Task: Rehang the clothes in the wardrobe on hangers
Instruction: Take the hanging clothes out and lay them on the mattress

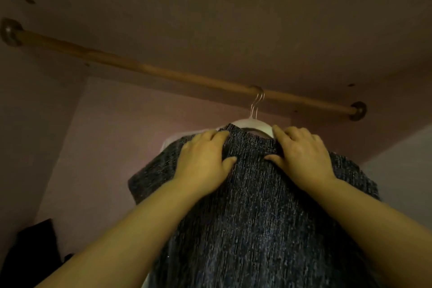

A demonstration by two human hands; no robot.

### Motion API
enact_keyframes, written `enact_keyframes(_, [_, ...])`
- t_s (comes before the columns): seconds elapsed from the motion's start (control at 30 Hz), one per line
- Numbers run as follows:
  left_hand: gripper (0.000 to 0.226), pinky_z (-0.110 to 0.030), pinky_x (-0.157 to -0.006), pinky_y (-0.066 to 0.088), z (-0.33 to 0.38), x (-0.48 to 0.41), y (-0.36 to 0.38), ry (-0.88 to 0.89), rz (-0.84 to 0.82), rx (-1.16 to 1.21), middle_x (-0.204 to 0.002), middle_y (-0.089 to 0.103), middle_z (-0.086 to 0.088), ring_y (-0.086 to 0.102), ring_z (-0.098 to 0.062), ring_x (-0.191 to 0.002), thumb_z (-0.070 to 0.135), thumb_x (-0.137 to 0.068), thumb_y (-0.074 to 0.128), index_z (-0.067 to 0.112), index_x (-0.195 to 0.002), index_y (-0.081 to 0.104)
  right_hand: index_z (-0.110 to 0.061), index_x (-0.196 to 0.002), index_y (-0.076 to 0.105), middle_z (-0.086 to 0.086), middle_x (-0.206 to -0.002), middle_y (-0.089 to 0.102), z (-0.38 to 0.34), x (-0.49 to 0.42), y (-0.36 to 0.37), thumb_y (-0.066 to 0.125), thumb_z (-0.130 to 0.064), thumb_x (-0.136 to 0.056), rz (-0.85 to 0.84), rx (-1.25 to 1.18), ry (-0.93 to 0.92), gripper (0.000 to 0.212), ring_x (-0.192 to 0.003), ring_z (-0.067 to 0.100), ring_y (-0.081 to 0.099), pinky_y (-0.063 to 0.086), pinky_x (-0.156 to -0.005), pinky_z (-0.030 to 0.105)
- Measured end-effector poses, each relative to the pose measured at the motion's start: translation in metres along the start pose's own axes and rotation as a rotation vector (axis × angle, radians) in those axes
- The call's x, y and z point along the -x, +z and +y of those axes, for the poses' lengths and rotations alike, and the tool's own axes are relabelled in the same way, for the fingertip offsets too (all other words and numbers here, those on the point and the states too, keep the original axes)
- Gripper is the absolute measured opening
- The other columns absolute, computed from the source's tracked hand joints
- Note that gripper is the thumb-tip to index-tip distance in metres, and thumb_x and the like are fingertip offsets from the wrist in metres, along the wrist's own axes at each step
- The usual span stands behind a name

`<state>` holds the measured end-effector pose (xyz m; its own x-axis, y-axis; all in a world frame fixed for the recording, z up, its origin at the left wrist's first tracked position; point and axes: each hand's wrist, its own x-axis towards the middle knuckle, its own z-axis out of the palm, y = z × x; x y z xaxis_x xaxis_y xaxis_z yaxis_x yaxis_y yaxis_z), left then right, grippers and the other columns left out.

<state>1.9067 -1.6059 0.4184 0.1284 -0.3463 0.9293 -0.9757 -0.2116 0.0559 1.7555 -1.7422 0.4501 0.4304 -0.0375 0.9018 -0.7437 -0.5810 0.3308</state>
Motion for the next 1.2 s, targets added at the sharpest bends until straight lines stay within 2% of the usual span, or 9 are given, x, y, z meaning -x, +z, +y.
enact_keyframes(0.1, [0.064,-0.038,-0.105,0.029,-0.004,-0.014,0.003,0.037,0.073,-0.003,-0.142,0.037,-0.001,0.033,-0.022,-0.129,0.047,-0.089,0.052,0.023,-0.143,0.028,-0.019,-0.140,0.039,0.006,-0.124,0.054,0.004,-0.009,-0.004,0.057,-0.052,-0.084,0.047,-0.024,-0.011,0.068,-0.111,0.026,0.047,0.038,-0.086,0.038])
enact_keyframes(0.23, [0.074,-0.041,-0.110,0.020,-0.011,-0.022,-0.001,0.027,0.185,-0.026,-0.144,0.034,-0.002,0.027,-0.022,-0.134,0.054,-0.086,0.051,0.022,-0.146,0.022,-0.013,-0.135,0.049,0.013,-0.117,0.058,0.000,-0.009,-0.017,0.068,-0.044,-0.078,0.179,-0.192,0.020,0.067,-0.105,0.033,0.049,0.038,-0.084,0.042])
enact_keyframes(0.4, [0.078,-0.043,-0.113,0.007,-0.022,0.006,-0.007,0.007,0.151,-0.080,-0.143,0.038,0.001,0.028,-0.019,-0.133,0.064,-0.082,0.044,0.028,-0.147,0.018,-0.010,-0.130,0.054,0.012,-0.107,0.062,-0.017,0.028,-0.022,0.064,-0.050,-0.074,0.216,-0.306,0.015,0.070,-0.096,0.033,0.054,0.041,-0.081,0.042])
enact_keyframes(0.57, [0.082,-0.034,-0.106,0.017,-0.020,0.078,-0.019,-0.006,0.044,-0.057,-0.129,0.051,0.002,0.041,-0.019,-0.120,0.069,-0.073,0.042,0.028,-0.144,0.031,-0.003,-0.123,0.059,0.013,-0.099,0.066,-0.040,0.091,-0.022,0.054,-0.050,-0.073,0.181,-0.395,-0.029,0.069,-0.089,0.033,0.061,0.046,-0.078,0.042])
enact_keyframes(0.7, [0.080,-0.036,-0.095,0.033,-0.010,0.164,-0.034,-0.083,-0.019,-0.061,-0.117,0.061,-0.002,0.054,-0.024,-0.109,0.064,-0.072,0.045,0.019,-0.137,0.046,-0.002,-0.122,0.060,0.013,-0.097,0.067,-0.063,0.151,-0.026,0.057,-0.046,-0.072,0.150,-0.463,-0.125,0.066,-0.089,0.028,0.056,0.045,-0.075,0.041])
enact_keyframes(0.8, [0.075,-0.035,-0.086,0.037,0.006,0.228,-0.060,-0.160,-0.015,-0.143,-0.105,0.065,-0.001,0.062,-0.024,-0.095,0.061,-0.070,0.053,0.015,-0.129,0.055,-0.002,-0.121,0.060,0.013,-0.096,0.067,-0.084,0.194,-0.033,0.062,-0.050,-0.072,0.142,-0.572,-0.200,0.068,-0.089,0.024,0.051,0.045,-0.074,0.041])
enact_keyframes(0.97, [0.069,-0.028,-0.089,0.035,0.049,0.329,-0.129,-0.288,-0.020,-0.334,-0.103,0.064,0.001,0.050,-0.013,-0.096,0.063,-0.076,0.048,0.019,-0.129,0.054,-0.008,-0.126,0.053,0.008,-0.097,0.066,-0.125,0.258,-0.064,0.040,-0.059,-0.086,0.136,-0.874,-0.295,0.066,-0.091,0.020,0.048,0.038,-0.077,0.036])
enact_keyframes(1.07, [0.069,-0.030,-0.085,0.032,0.081,0.378,-0.185,-0.385,-0.019,-0.472,-0.103,0.064,0.000,0.048,-0.014,-0.096,0.060,-0.075,0.050,0.018,-0.129,0.054,-0.010,-0.126,0.050,0.008,-0.098,0.067,-0.157,0.285,-0.100,0.043,-0.056,-0.086,0.169,-1.069,-0.361,0.061,-0.093,0.020,0.048,0.036,-0.080,0.034])
enact_keyframes(1.2, [0.069,-0.038,-0.082,0.041,0.125,0.421,-0.270,-0.506,-0.011,-0.698,-0.102,0.065,-0.003,0.052,-0.018,-0.094,0.058,-0.074,0.053,0.016,-0.128,0.055,-0.008,-0.126,0.049,0.010,-0.099,0.067,-0.203,0.305,-0.166,0.044,-0.052,-0.088,0.239,-1.299,-0.425,0.059,-0.095,0.021,0.049,0.037,-0.082,0.033])
